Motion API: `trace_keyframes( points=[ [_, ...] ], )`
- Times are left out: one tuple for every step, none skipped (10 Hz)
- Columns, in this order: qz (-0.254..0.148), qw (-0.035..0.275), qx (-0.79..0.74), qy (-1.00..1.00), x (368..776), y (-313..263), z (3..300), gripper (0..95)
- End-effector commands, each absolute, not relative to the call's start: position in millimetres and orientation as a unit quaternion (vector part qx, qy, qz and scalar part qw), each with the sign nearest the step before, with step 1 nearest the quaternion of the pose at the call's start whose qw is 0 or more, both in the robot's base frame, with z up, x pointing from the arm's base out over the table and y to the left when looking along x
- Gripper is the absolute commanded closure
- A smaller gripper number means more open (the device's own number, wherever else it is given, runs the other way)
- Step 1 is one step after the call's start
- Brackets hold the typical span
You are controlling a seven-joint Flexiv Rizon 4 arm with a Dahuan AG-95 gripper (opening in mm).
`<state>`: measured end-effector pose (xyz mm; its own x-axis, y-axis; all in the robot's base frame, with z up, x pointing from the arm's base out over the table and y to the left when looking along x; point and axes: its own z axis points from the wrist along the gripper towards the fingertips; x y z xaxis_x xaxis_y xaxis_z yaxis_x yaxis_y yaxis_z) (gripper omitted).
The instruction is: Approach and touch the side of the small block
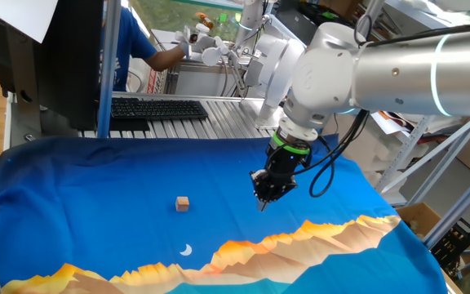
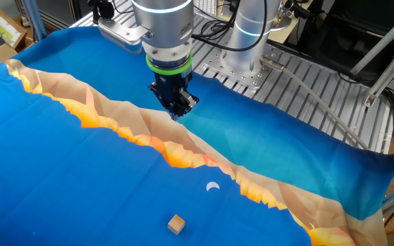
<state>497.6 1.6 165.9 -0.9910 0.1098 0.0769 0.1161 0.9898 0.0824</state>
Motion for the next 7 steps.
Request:
trace_keyframes(
  points=[
    [-0.044,0.037,-0.055,-0.997,497.3,1.7,165.9,95.0],
    [-0.044,0.036,-0.053,-0.997,497.3,1.7,165.9,95.0],
    [-0.044,0.036,-0.052,-0.997,497.3,1.7,165.9,95.0],
    [-0.044,0.037,-0.050,-0.997,497.3,1.7,165.9,95.0],
    [-0.044,0.036,-0.051,-0.997,497.3,1.7,165.9,95.0],
    [-0.044,0.036,-0.051,-0.997,497.3,1.7,165.9,95.0],
    [-0.044,0.036,-0.050,-0.997,497.3,1.7,165.9,95.0]
  ],
)
